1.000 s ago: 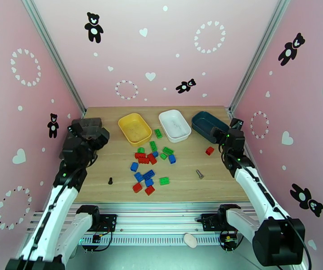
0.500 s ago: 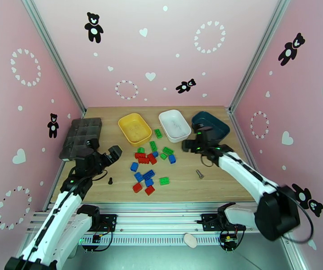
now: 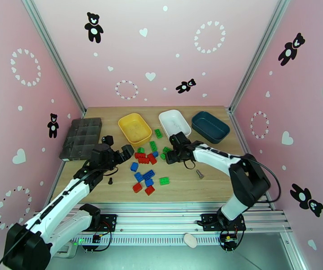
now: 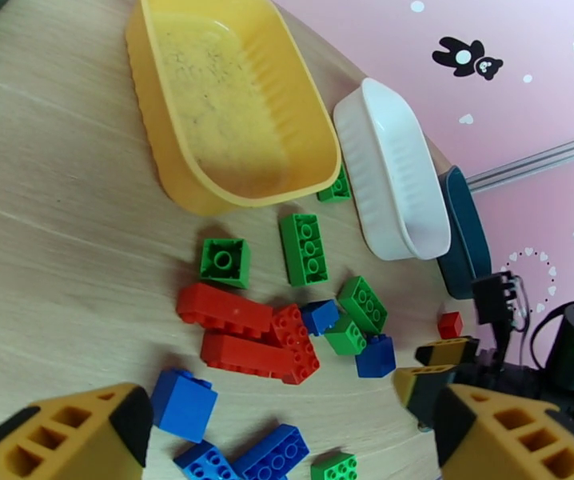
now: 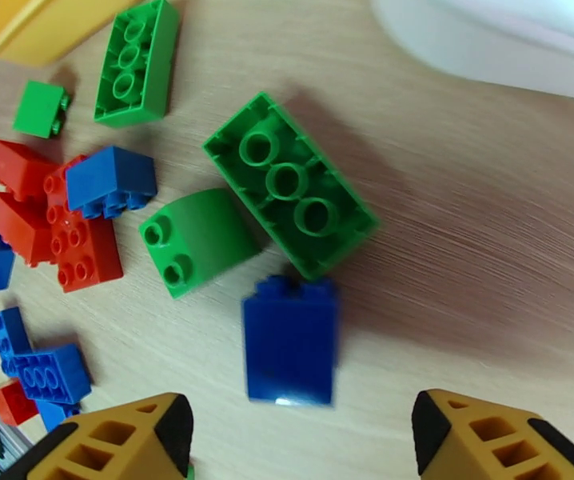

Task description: Sort the legos into containers by color

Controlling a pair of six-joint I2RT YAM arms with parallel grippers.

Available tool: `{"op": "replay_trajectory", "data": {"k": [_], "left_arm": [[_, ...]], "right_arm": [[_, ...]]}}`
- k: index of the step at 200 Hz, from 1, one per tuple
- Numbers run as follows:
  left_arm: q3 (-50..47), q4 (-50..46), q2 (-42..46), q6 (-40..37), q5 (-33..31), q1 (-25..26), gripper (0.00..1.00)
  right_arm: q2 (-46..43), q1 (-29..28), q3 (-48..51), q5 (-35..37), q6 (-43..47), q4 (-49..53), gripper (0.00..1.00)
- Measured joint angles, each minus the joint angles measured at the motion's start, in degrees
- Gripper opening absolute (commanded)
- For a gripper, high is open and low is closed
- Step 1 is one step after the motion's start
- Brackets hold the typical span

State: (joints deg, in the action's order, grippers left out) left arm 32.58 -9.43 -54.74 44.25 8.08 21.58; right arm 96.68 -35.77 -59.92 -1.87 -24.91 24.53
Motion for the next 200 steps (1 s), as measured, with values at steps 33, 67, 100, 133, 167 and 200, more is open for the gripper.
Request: {"op": "replay_trajectory", "data": {"k": [33, 67, 100, 133, 167, 200], "left_arm": [[0.0, 0.3, -0.7, 1.0, -1.3, 1.6, 0.99], [0.0, 0.5, -0.7, 1.1, -1.6, 1.8, 0.98], [0.0, 0.5, -0.7, 1.1, -1.7, 1.8, 0.98], [0.0, 0.5, -1.0, 1.1, -1.6, 1.8, 0.99], [0.7, 0.5, -3.3, 1.0, -0.9, 1.8, 0.98], [3.8, 0.6, -8.4, 0.2, 0.0, 3.7, 0.98]], "right_arm": [[3.1, -0.7, -1.5, 0.7, 0.0, 0.7, 0.66], [4.3, -0.6, -2.1, 1.8, 0.0, 1.0, 0.59], [4.6, -0.6, -2.1, 2.6, 0.0, 1.3, 0.49], [4.7, -0.6, -2.6, 2.8, 0.2, 1.6, 0.3], [4.7, -0.6, -3.3, 3.1, -0.2, 1.8, 0.16], [3.5, -0.6, -3.3, 4.2, -0.4, 3.5, 0.15]]}}
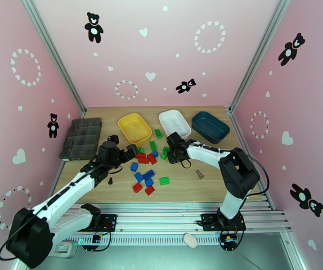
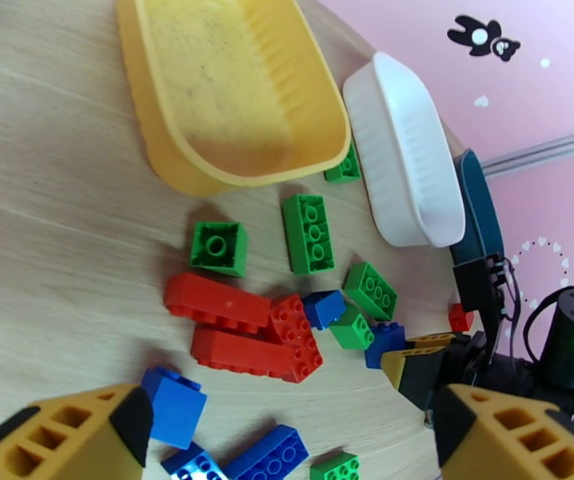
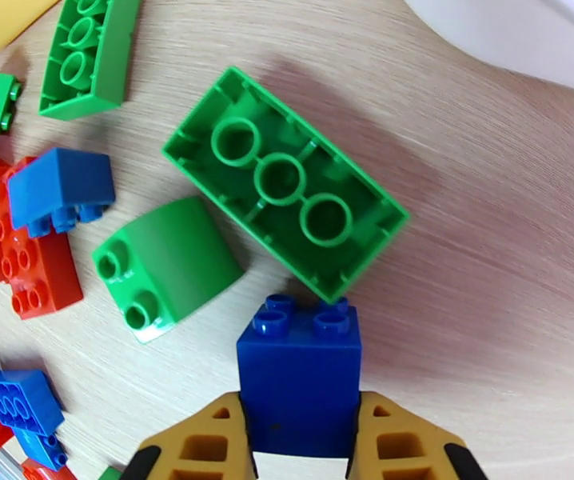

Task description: Sort the legos into containers by color

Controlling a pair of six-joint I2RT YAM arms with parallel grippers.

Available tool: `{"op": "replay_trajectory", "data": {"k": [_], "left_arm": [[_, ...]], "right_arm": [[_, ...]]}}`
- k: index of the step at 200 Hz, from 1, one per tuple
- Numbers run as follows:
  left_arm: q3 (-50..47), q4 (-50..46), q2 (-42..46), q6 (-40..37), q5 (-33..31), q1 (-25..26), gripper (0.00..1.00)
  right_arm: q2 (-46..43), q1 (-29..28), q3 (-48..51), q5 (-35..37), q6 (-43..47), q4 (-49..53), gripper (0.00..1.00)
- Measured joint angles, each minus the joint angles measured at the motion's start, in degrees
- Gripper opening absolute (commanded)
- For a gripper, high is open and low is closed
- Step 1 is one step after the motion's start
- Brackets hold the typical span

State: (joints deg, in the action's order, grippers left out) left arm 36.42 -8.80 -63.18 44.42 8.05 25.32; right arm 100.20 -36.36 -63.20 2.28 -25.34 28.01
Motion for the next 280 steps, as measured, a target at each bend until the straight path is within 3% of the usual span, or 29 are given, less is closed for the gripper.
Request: {"op": "replay_trajectory", "data": {"k": [59, 156, 214, 280], "left_arm": [[12.0, 1.6, -12.8, -2.4, 1.5, 7.1, 0.98], [40.9, 5.0, -40.3, -2.3, 9.5, 14.2, 0.97], [50.2, 4.9, -48.3, -2.1, 12.4, 15.5, 0.97], [52.7, -0.2, -48.0, -5.4, 11.7, 15.7, 0.98]], "right_arm": [[-10.8, 4.1, 0.9, 1.5, -0.2, 2.3, 0.14], [-24.8, 30.7, 4.5, -0.6, -2.2, 3.8, 0.13], [-16.9, 40.3, -1.8, -2.3, -4.4, 2.7, 0.12], [-0.7, 42.2, -18.4, -2.4, -6.4, 3.6, 0.2]]}}
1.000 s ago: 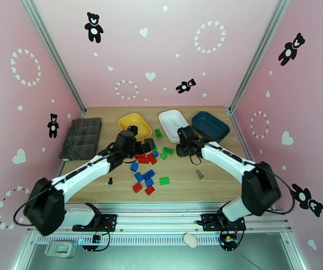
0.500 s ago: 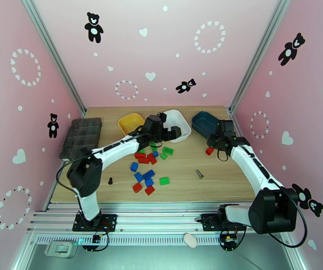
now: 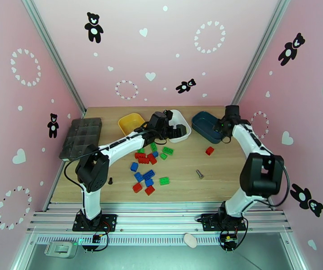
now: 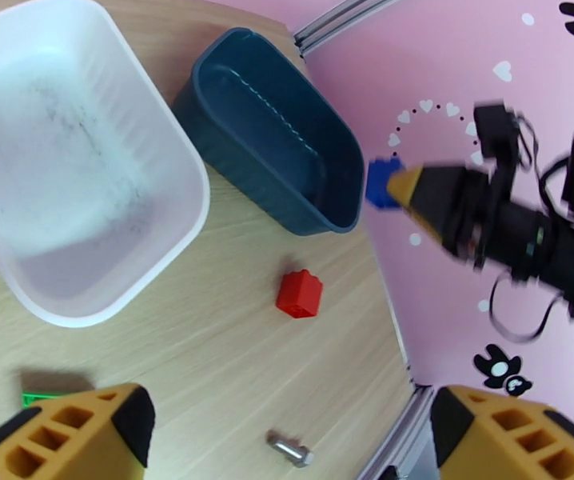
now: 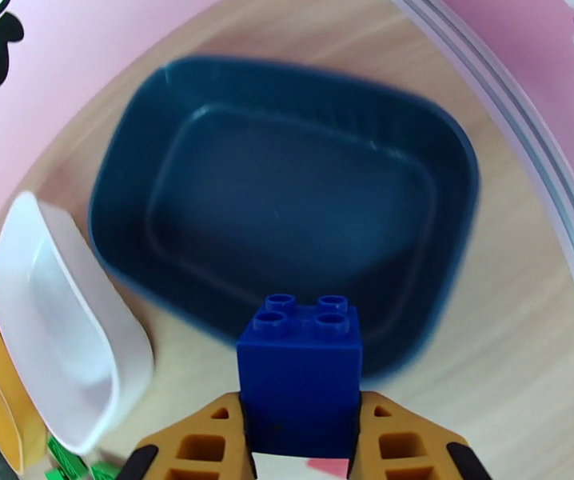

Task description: Sort the legos into containers by color

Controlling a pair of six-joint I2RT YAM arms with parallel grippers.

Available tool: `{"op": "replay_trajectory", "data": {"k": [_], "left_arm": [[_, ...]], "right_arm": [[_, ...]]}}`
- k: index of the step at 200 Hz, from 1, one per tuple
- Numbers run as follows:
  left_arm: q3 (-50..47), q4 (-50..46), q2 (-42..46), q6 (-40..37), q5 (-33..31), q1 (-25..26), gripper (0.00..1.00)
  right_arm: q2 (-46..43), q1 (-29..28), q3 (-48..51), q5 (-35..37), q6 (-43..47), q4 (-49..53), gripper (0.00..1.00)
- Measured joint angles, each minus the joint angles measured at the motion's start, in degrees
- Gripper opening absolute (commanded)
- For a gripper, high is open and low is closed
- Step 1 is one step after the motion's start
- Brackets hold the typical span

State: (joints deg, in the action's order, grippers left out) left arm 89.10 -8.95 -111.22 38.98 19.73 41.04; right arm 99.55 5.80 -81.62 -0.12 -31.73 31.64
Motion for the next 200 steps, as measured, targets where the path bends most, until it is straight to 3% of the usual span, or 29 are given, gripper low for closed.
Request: {"op": "replay_trajectory", "data": {"k": [21, 59, 74, 107, 140, 162, 200], "left_arm": [[-0.5, -1.1, 0.5, -1.0, -0.6, -0.2, 0.98], [-5.2, -1.0, 3.8, -1.6, -1.2, -1.1, 0.98], [-7.4, -1.1, 5.5, -1.7, -1.9, -1.5, 0.97], [-11.7, -0.9, 9.5, -1.9, -4.1, -2.0, 0.98], [-17.6, -0.9, 15.5, -2.0, -7.0, -2.4, 0.97], [-22.8, -1.1, 20.9, -1.9, -9.3, -3.7, 0.98], [-32.8, -2.8, 32.0, -1.9, -14.4, -7.5, 0.98]], "right_arm": [[3.3, 0.0, -3.7, 0.8, -0.3, 0.5, 0.25], [6.8, 0.2, -7.1, 1.8, -0.1, 2.3, 0.56], [7.0, 0.2, -7.4, 1.9, 0.1, 2.8, 0.63], [6.5, -0.2, -7.0, 1.8, 0.8, 3.0, 0.67], [0.0, -3.1, -2.1, 1.5, 1.9, 2.7, 0.66], [-6.0, -8.7, 1.5, 1.0, 3.0, 2.1, 0.64], [-11.5, -23.6, 6.3, 1.4, 4.7, 1.6, 0.65]]}}
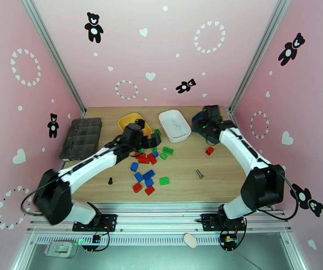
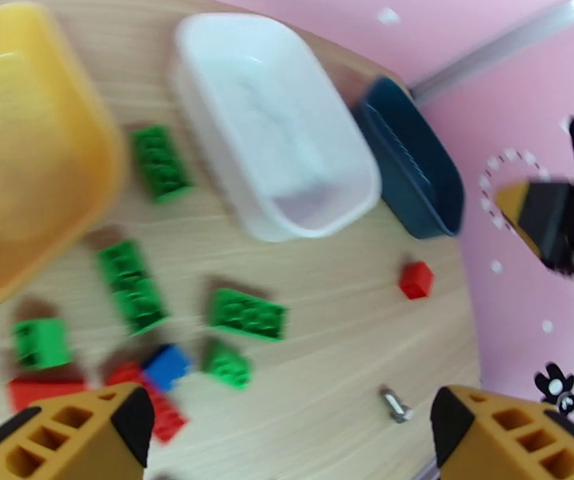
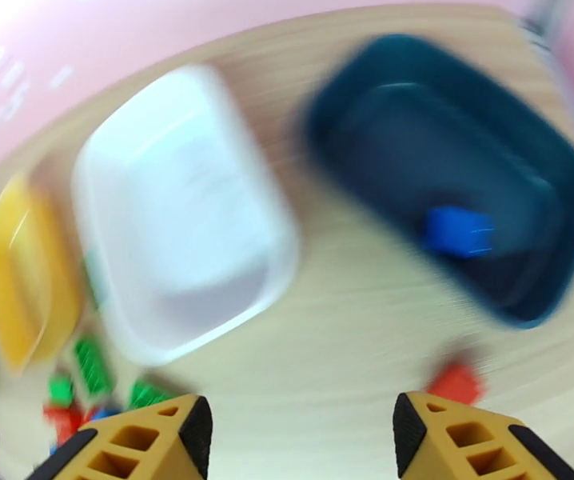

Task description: Sort the legos into containers by color

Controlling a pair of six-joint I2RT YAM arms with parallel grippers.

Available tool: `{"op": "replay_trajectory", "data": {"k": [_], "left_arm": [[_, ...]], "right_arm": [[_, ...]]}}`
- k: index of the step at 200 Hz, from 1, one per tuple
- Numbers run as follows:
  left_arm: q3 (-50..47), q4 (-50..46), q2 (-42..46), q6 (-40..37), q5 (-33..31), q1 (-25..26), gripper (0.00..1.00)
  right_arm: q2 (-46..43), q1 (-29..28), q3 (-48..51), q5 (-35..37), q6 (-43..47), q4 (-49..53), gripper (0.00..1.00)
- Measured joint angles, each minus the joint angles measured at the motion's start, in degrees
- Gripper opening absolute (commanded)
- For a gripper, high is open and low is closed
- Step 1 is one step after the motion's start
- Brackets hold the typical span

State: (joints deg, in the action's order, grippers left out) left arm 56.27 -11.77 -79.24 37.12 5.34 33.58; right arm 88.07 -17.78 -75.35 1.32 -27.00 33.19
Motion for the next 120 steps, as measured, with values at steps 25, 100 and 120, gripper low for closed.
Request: {"op": "replay_trajectory", "data": {"k": [25, 100, 120], "left_arm": [[-5.1, -2.4, 7.2, 0.5, -2.9, -2.8, 0.98], [-20.1, -3.3, 15.1, 5.6, -3.0, -9.6, 0.98], [-21.0, -3.3, 15.2, 6.3, -2.8, -9.6, 0.98]], "right_arm": [[-0.1, -10.3, 3.2, 1.0, 0.1, 0.1, 0.7], [10.4, -29.9, 5.2, 2.3, -3.0, -1.9, 0.61], [16.0, -31.4, 1.9, 2.8, -3.0, -1.7, 0.59]]}}
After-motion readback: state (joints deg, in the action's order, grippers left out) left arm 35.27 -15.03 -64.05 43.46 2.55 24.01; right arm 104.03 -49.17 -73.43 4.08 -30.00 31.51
